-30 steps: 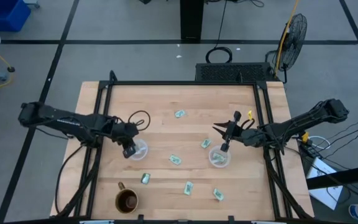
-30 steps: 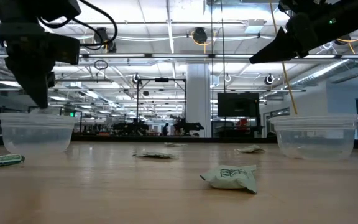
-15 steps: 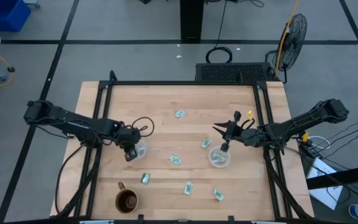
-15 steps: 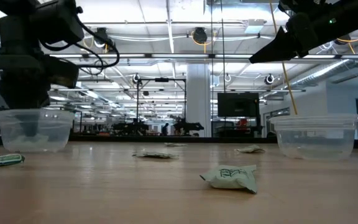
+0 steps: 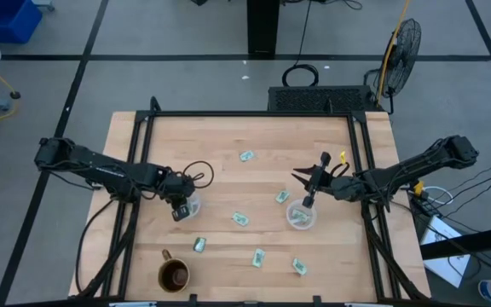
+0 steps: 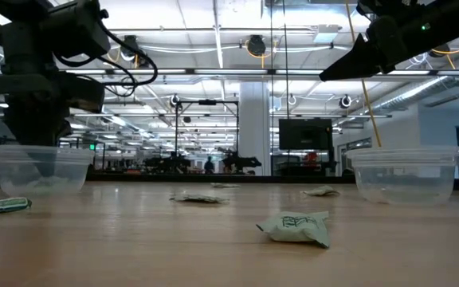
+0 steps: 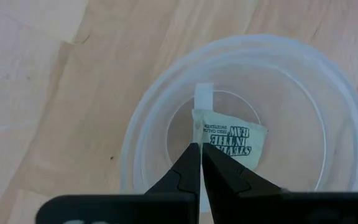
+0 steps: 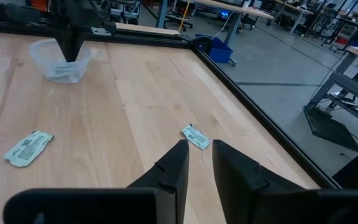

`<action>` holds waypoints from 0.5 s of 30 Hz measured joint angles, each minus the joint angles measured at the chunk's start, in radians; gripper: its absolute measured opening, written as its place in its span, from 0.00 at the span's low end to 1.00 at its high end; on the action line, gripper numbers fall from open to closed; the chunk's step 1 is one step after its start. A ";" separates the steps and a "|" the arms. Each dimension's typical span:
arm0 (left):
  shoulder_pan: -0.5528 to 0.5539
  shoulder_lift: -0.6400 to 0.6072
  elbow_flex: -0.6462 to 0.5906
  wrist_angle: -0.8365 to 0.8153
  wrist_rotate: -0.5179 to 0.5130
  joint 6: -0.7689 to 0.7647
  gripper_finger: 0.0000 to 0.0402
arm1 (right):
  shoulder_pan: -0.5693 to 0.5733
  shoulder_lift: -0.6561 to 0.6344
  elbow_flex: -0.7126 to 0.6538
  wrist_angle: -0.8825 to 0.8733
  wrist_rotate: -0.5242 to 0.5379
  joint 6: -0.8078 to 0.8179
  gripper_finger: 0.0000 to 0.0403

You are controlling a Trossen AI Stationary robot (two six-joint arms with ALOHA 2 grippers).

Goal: Pick and place Stevia / Truvia into bins
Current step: Put the light green stevia packet into the left transparent container, then put the light green stevia packet into the right transparent container

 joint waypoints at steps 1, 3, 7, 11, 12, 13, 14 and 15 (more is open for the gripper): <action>0.000 0.000 0.000 0.000 0.000 0.000 0.06 | 0.000 0.000 0.000 0.000 0.000 0.000 0.19; 0.000 0.000 0.000 -0.001 0.000 0.000 0.06 | 0.000 0.000 0.000 0.000 -0.001 0.000 0.21; 0.000 0.000 0.027 -0.022 0.001 0.038 0.10 | -0.002 0.003 0.000 0.000 -0.001 0.000 0.28; 0.000 -0.007 0.092 -0.058 0.001 0.089 0.16 | -0.028 0.019 0.000 0.000 -0.002 0.003 0.33; 0.000 -0.006 0.115 -0.072 0.001 0.106 0.17 | -0.037 0.025 0.000 0.000 -0.002 0.004 0.34; 0.000 -0.006 0.139 -0.095 0.001 0.120 0.18 | -0.046 0.032 0.000 0.000 -0.002 0.004 0.34; 0.000 -0.007 0.163 -0.122 0.001 0.130 0.19 | -0.054 0.039 0.000 -0.001 -0.003 0.004 0.34; 0.000 -0.007 0.188 -0.153 0.001 0.139 0.20 | -0.063 0.044 0.000 0.000 -0.012 0.003 0.34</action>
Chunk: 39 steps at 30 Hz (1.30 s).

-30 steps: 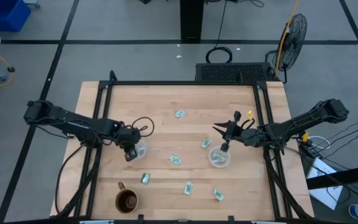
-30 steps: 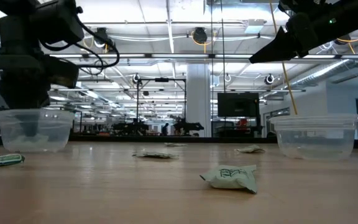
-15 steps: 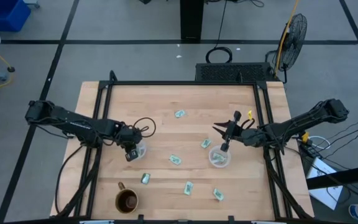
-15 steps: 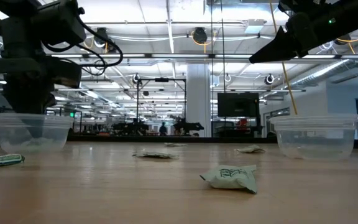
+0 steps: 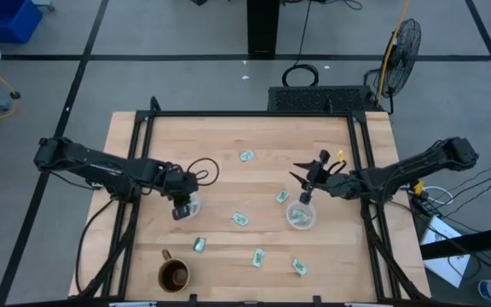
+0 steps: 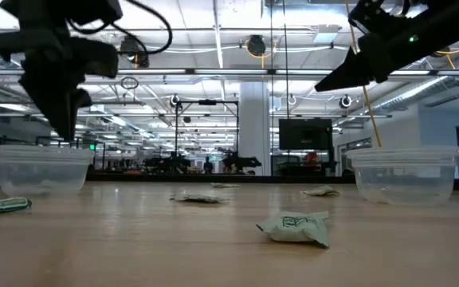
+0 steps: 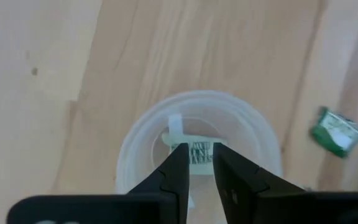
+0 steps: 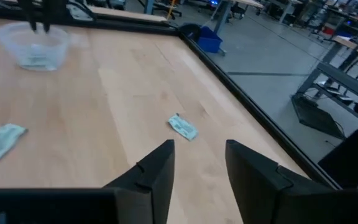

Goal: Pick and place Stevia / Truvia into bins
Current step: Put the light green stevia packet into the right transparent container

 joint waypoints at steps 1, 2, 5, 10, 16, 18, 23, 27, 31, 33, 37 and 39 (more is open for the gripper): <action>0.000 0.000 0.023 -0.021 0.000 0.012 0.20 | -0.010 0.005 0.000 0.000 -0.029 0.001 0.34; 0.000 0.000 0.046 -0.040 -0.002 0.025 0.20 | -0.022 0.011 0.000 0.001 -0.069 0.001 0.34; 0.002 0.000 0.113 -0.059 -0.062 0.090 0.20 | -0.062 0.034 0.000 0.001 -0.184 0.035 0.34; 0.004 0.000 0.198 0.011 -0.250 0.227 0.17 | -0.158 0.080 0.001 -0.001 -0.350 0.090 0.34; 0.056 0.000 0.227 0.150 -0.323 0.332 0.16 | -0.264 0.094 0.067 -0.103 -0.634 0.109 0.34; 0.083 0.000 0.229 0.170 -0.325 0.334 0.16 | -0.275 0.105 0.118 -0.189 -0.645 0.105 0.34; 0.163 0.000 0.229 0.187 -0.360 0.340 0.16 | -0.272 0.208 0.252 -0.386 -0.687 0.115 0.34; 0.224 0.000 0.229 0.187 -0.382 0.359 0.16 | -0.255 0.348 0.326 -0.477 -0.723 0.196 0.34; 0.273 0.000 0.229 0.187 -0.385 0.361 0.16 | -0.252 0.473 0.385 -0.570 -0.722 0.203 0.34; 0.291 0.000 0.229 0.187 -0.385 0.361 0.16 | -0.260 0.517 0.413 -0.601 -0.723 0.203 0.34; 0.313 0.000 0.229 0.187 -0.385 0.361 0.16 | -0.271 0.562 0.451 -0.614 -0.726 0.222 0.34; 0.319 0.000 0.229 0.187 -0.385 0.361 0.16 | -0.278 0.577 0.461 -0.611 -0.759 0.246 0.34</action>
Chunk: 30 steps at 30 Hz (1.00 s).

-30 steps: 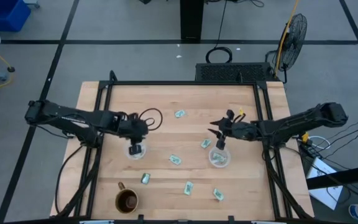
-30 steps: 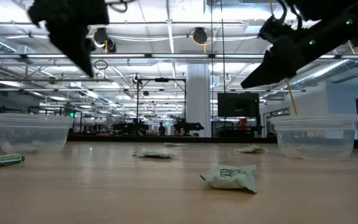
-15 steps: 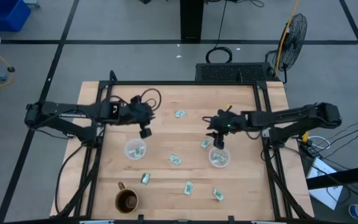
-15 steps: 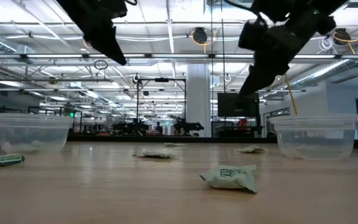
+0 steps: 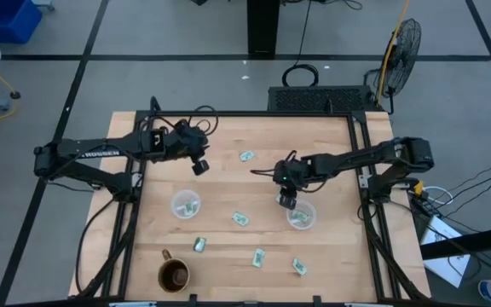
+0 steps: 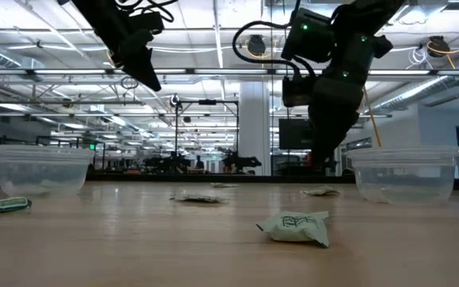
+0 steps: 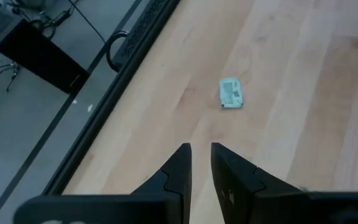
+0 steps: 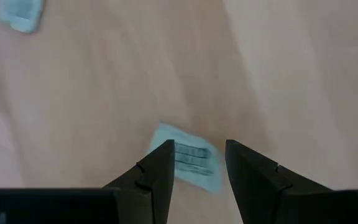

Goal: Pick and place Stevia / Truvia into bins
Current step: Put the light green stevia packet into the right transparent container

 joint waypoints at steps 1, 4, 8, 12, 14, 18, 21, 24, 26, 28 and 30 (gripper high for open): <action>0.004 0.000 0.000 0.000 0.000 0.000 0.16 | -0.003 0.008 0.001 0.000 -0.015 0.013 0.34; 0.008 0.000 0.000 0.000 0.000 0.000 0.16 | -0.008 0.034 0.000 -0.009 -0.016 0.051 0.34; 0.008 0.000 0.000 0.000 0.001 0.000 0.16 | -0.024 0.065 0.000 -0.019 -0.017 0.102 0.34; 0.008 0.000 0.000 0.000 0.001 0.003 0.16 | -0.040 0.089 0.000 -0.018 -0.017 0.106 0.34; 0.008 0.000 0.000 0.000 0.001 0.020 0.16 | -0.045 0.092 0.000 -0.025 -0.017 0.104 0.34; 0.008 0.000 0.000 0.000 0.001 0.039 0.16 | -0.045 0.090 0.000 -0.030 -0.013 0.094 0.32; 0.008 0.000 0.000 0.000 0.001 0.042 0.16 | -0.045 0.088 0.000 -0.030 -0.012 0.092 0.25; 0.008 0.000 0.000 0.000 0.001 0.043 0.16 | -0.045 0.089 0.000 -0.032 -0.012 0.091 0.15; 0.008 0.000 0.000 0.000 0.001 0.043 0.16 | -0.045 0.088 0.000 -0.032 -0.012 0.079 0.07; 0.008 0.000 0.000 0.000 0.001 0.043 0.16 | -0.045 0.084 -0.001 -0.033 -0.012 0.056 0.02; 0.008 0.000 0.000 0.000 0.001 0.043 0.16 | -0.045 0.072 -0.001 -0.034 -0.013 0.048 0.02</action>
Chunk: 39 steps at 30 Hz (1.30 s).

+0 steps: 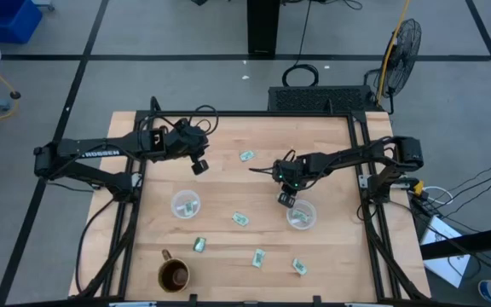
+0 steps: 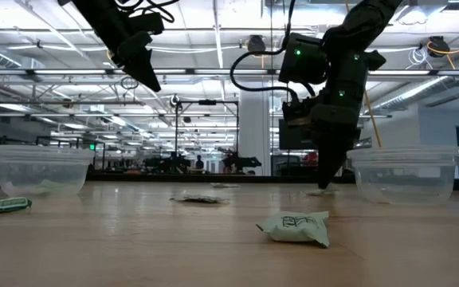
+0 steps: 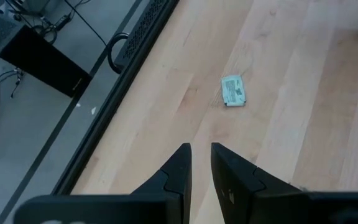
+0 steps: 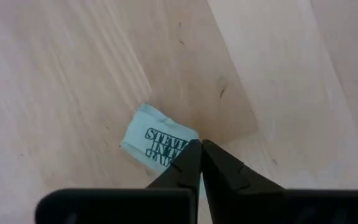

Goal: Pick and place Stevia / Truvia into bins
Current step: Put the light green stevia packet into the right transparent container

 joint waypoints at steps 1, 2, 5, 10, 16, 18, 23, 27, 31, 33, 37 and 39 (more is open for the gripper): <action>0.000 0.000 0.000 0.000 0.000 0.000 0.16 | 0.000 -0.012 0.001 -0.007 0.000 0.001 0.02; 0.000 0.000 0.000 0.000 0.000 0.000 0.16 | 0.001 -0.029 0.006 -0.028 0.000 0.003 0.01; 0.000 0.000 0.000 0.000 0.000 0.000 0.16 | 0.019 -0.110 0.045 -0.125 0.001 0.040 0.00; 0.000 0.000 0.000 0.000 0.001 -0.008 0.16 | 0.100 -0.277 0.087 -0.273 -0.006 0.169 0.00; 0.000 0.000 0.000 0.000 0.000 -0.007 0.16 | 0.255 -0.400 0.026 -0.299 -0.052 0.326 0.00; 0.000 0.000 0.000 0.000 0.001 -0.007 0.16 | 0.294 -0.403 -0.018 -0.256 -0.051 0.360 0.00; 0.000 0.000 0.000 0.007 0.000 -0.007 0.16 | 0.342 -0.370 -0.152 -0.074 -0.022 0.424 0.00; 0.000 0.000 0.000 0.015 0.001 -0.003 0.16 | 0.332 -0.357 -0.196 0.007 0.002 0.428 0.00; 0.000 0.000 0.000 0.025 0.022 -0.004 0.16 | 0.319 -0.357 -0.218 -0.023 0.005 0.422 0.00; 0.000 0.000 0.000 0.032 0.024 -0.004 0.16 | 0.317 -0.357 -0.223 -0.021 0.005 0.407 0.00; 0.000 0.000 0.000 0.035 0.024 -0.004 0.16 | 0.317 -0.357 -0.223 0.010 0.002 0.338 0.00; 0.000 0.000 0.000 0.035 0.024 -0.003 0.16 | 0.317 -0.358 -0.223 0.029 0.002 0.304 0.00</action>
